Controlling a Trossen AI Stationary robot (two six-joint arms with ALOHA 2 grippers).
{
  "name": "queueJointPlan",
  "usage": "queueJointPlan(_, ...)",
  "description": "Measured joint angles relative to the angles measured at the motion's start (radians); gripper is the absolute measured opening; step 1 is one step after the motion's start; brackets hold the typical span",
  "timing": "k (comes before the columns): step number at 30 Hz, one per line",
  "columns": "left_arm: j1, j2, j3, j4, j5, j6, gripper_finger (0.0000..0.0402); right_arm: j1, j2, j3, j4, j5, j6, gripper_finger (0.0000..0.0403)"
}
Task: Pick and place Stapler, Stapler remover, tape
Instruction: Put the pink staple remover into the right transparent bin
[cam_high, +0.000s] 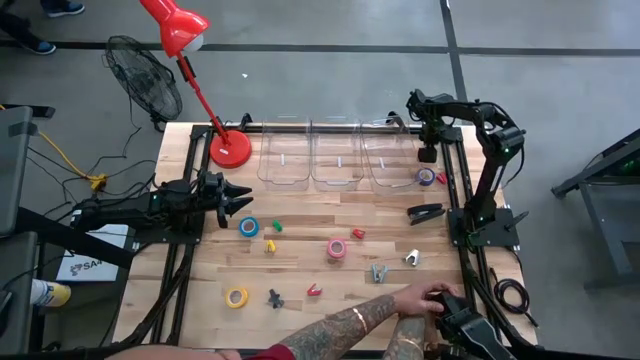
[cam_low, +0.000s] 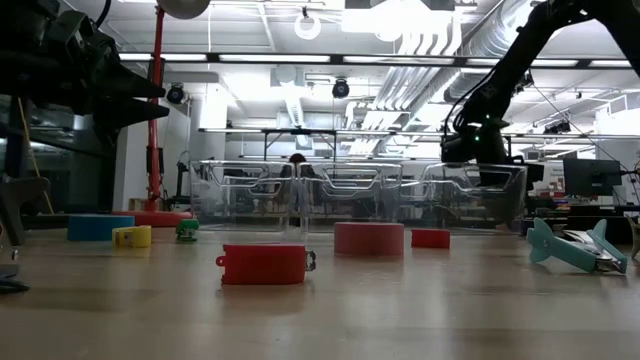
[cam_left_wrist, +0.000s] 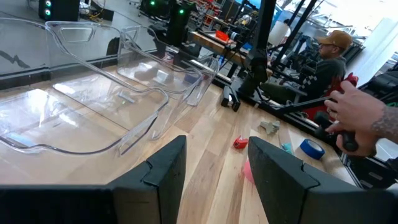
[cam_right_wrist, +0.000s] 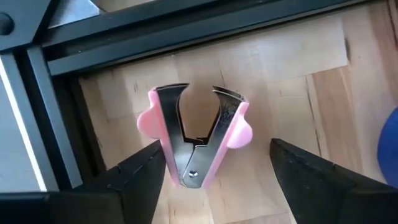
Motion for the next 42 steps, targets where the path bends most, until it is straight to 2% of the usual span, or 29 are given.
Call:
queueJointPlan(7, 0.0, 0.0, 0.0, 0.0, 0.0, 0.0, 0.017, 0.0, 0.004, 0.001, -0.024, -0.019, 0.002, 0.0206)
queueJointPlan(12, 0.0, 0.0, 0.0, 0.0, 0.0, 0.0, 0.017, 0.0, 0.004, 0.001, -0.026, -0.025, -0.027, 0.0128)
queueJointPlan(15, 0.0, 0.0, 0.0, 0.0, 0.0, 0.0, 0.017, 0.0, 0.004, 0.001, -0.019, 0.0, -0.115, 0.008)
queueJointPlan(20, 0.0, 0.0, 0.0, 0.0, 0.0, 0.0, 0.017, 0.0, 0.004, 0.001, -0.017, 0.018, -0.235, 0.0078)
queueJointPlan(31, 0.0, 0.0, 0.0, 0.0, 0.0, 0.0, 0.017, 0.0, -0.001, -0.002, 0.001, 0.025, -0.352, 0.0078)
queueJointPlan(42, 0.0, 0.0, 0.0, 0.0, 0.0, 0.0, 0.017, 0.004, -0.07, -0.002, 0.019, 0.084, -0.555, 0.0078)
